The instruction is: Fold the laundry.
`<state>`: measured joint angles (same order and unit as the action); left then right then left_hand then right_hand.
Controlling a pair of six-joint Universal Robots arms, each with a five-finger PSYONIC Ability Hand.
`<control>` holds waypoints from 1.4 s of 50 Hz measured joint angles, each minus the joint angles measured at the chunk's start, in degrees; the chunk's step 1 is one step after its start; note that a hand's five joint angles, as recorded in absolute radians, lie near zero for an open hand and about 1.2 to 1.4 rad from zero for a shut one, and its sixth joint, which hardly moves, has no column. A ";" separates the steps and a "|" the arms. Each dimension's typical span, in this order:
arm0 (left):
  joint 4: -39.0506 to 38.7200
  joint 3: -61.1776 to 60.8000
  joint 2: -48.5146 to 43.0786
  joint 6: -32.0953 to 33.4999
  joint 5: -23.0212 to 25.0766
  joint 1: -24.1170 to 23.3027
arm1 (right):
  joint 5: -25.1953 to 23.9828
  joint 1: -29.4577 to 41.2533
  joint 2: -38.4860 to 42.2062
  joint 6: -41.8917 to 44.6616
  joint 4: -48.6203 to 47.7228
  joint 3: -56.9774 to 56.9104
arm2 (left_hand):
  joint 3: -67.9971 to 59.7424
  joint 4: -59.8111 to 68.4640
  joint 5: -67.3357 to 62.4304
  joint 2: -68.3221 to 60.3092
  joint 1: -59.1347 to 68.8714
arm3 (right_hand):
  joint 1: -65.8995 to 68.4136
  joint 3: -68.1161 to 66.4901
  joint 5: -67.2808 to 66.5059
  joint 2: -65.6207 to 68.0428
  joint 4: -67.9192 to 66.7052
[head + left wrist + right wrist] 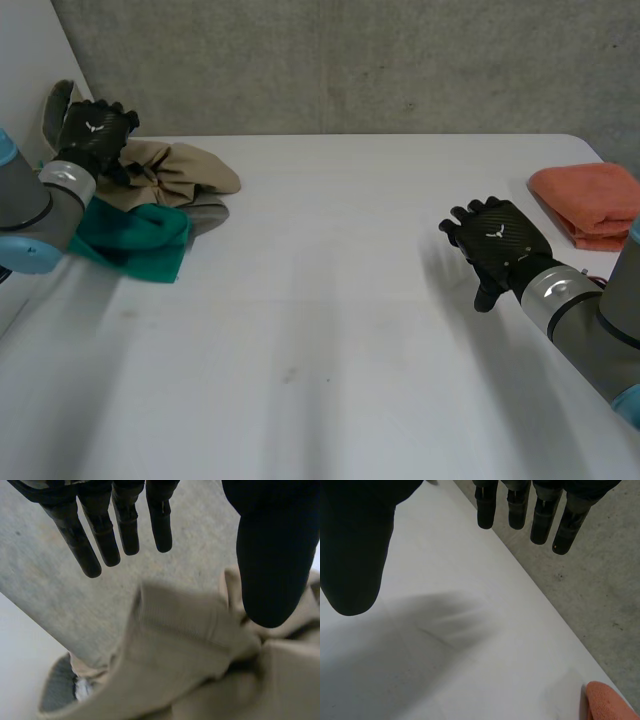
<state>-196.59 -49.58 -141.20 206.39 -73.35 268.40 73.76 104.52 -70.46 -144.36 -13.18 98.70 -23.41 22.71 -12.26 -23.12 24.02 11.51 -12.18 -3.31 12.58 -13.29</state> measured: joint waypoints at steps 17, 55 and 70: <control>2.64 21.06 -16.74 -0.38 1.46 1.27 | -0.52 -0.10 1.14 0.32 0.06 0.22 | -11.95 12.90 -11.87 -12.27 12.55 | 0.00 0.00 0.00 0.00 0.00; -10.28 -22.25 29.54 -17.77 -6.94 -37.97 | 0.25 -3.45 1.07 -0.05 -0.48 -0.23 | -27.87 28.41 -28.64 -27.90 24.78 | 0.00 0.00 0.00 0.00 0.00; 1.36 -23.78 27.67 -18.42 -7.26 -44.25 | 0.39 -6.60 0.26 -2.22 0.29 -2.07 | 8.02 -7.41 7.82 7.70 -7.99 | 0.00 0.00 0.00 0.00 0.00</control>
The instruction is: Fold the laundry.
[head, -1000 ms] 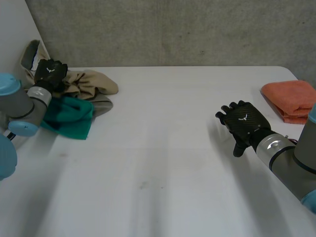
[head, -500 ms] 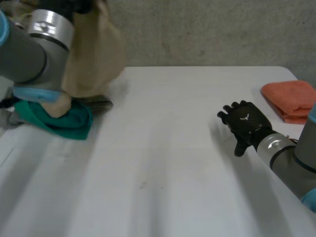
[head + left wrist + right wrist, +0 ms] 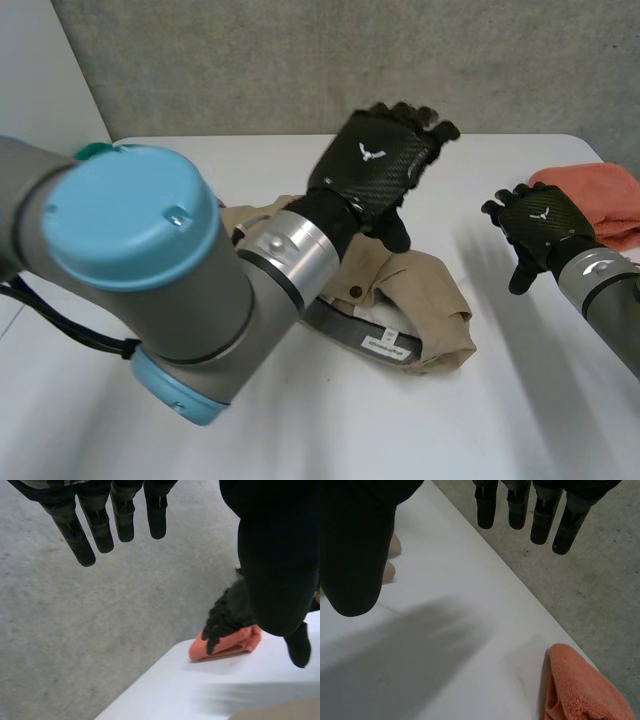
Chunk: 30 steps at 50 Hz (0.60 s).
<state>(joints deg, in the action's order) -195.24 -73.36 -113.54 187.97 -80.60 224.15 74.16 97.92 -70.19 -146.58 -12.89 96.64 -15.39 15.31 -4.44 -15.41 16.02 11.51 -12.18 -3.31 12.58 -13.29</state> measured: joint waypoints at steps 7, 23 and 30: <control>-0.38 -4.82 7.16 0.24 -0.40 6.78 | -0.13 0.35 -3.46 -0.84 4.51 -0.21 | 0.00 0.00 0.00 0.00 0.00 | 0.00 0.00 0.00 0.00 0.00; -0.72 -10.28 0.84 10.71 -2.92 24.32 | -0.24 11.82 -14.93 -5.32 19.71 1.87 | 0.00 0.00 0.00 0.00 0.00 | 0.00 0.00 0.00 0.00 0.00; -1.38 -6.94 -6.52 14.30 -2.69 27.03 | 3.34 18.87 -9.19 -7.66 14.45 4.48 | 0.00 0.00 0.00 0.00 0.00 | 0.00 0.00 0.00 0.00 0.00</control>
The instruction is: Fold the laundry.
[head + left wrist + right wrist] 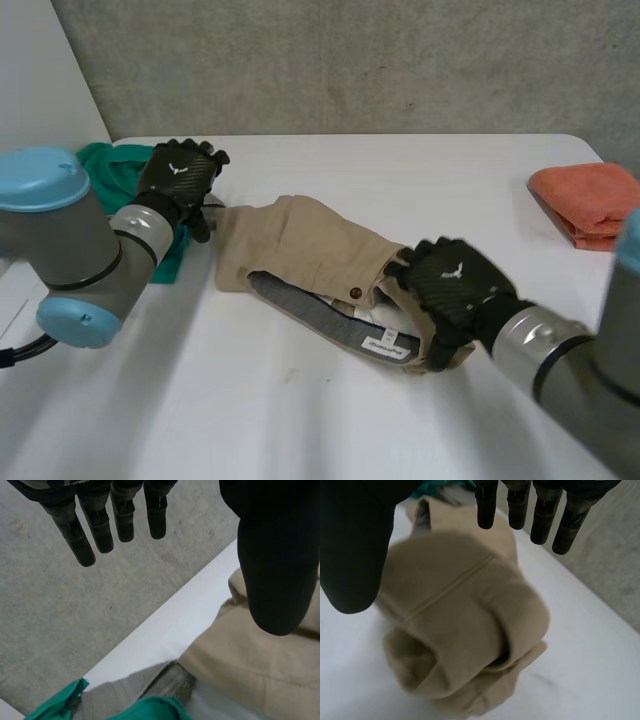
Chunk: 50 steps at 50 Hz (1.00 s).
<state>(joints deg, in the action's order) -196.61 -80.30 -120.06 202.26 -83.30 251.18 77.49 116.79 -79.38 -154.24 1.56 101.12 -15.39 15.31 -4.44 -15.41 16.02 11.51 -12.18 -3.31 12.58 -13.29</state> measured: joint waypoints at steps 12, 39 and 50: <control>-0.26 4.73 -6.57 -0.16 0.04 0.22 | 8.17 0.65 6.07 0.87 -8.97 0.97 | 0.00 0.00 0.00 0.00 0.00 | 42.16 -54.33 -50.92 54.36 -52.94; -0.22 4.67 -8.21 -0.24 0.59 -2.61 | -2.76 -28.78 -1.70 35.72 9.56 -7.02 | 0.00 0.00 0.00 0.00 0.00 | 31.26 -39.95 -39.65 38.20 -38.93; 0.27 3.98 -9.22 -0.72 0.21 -7.17 | -1.97 -24.88 -0.40 21.97 6.07 -12.77 | 0.00 0.00 0.00 0.00 0.00 | -0.15 0.05 -0.26 -0.11 0.14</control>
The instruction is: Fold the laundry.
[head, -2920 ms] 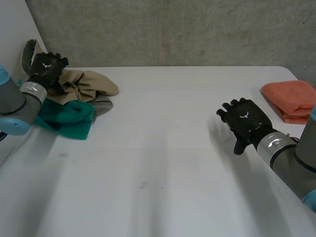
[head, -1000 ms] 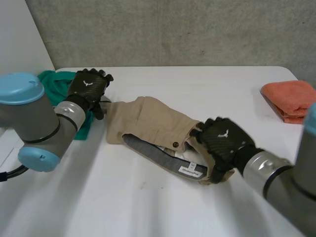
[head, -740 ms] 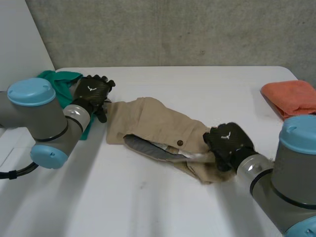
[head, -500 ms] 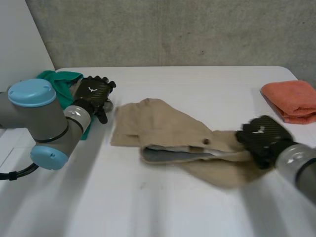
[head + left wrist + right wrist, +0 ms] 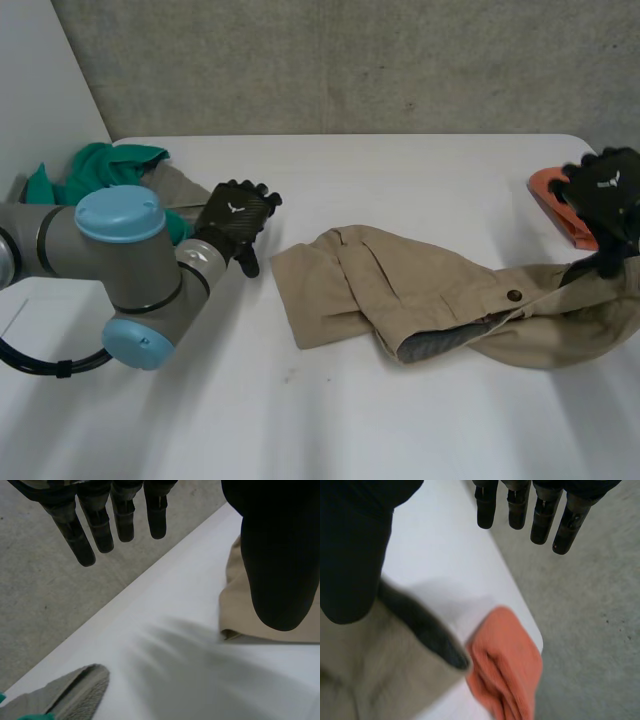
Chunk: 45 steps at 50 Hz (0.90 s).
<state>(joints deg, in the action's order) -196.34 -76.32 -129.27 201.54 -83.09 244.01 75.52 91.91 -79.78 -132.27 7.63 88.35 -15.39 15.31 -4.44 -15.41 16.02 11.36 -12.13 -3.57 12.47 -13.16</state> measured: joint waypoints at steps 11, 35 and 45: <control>0.26 -1.66 3.00 -0.76 -0.84 -2.33 | 1.97 13.97 -8.18 -34.09 2.39 1.27 | 0.00 0.00 0.00 0.00 0.00 | 0.00 0.00 0.00 0.00 0.00; 0.35 -5.57 9.13 -6.43 -6.37 -1.85 | 28.85 37.78 20.48 -44.57 -13.26 0.33 | 0.00 0.00 0.00 0.00 0.00 | 10.79 -13.33 -10.50 12.45 -12.03; 0.35 -5.82 8.96 -6.44 -6.34 -2.14 | 30.50 38.24 22.89 -43.87 -16.16 -2.08 | 0.00 0.00 0.00 0.00 0.00 | 45.65 -52.75 -51.41 54.80 -54.31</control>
<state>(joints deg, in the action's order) -196.00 -82.14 -120.31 195.10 -89.43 241.86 106.02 130.14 -56.89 -176.14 -8.53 86.28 -15.39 15.31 -4.44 -15.41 16.02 57.00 -64.88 -54.98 67.27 -67.47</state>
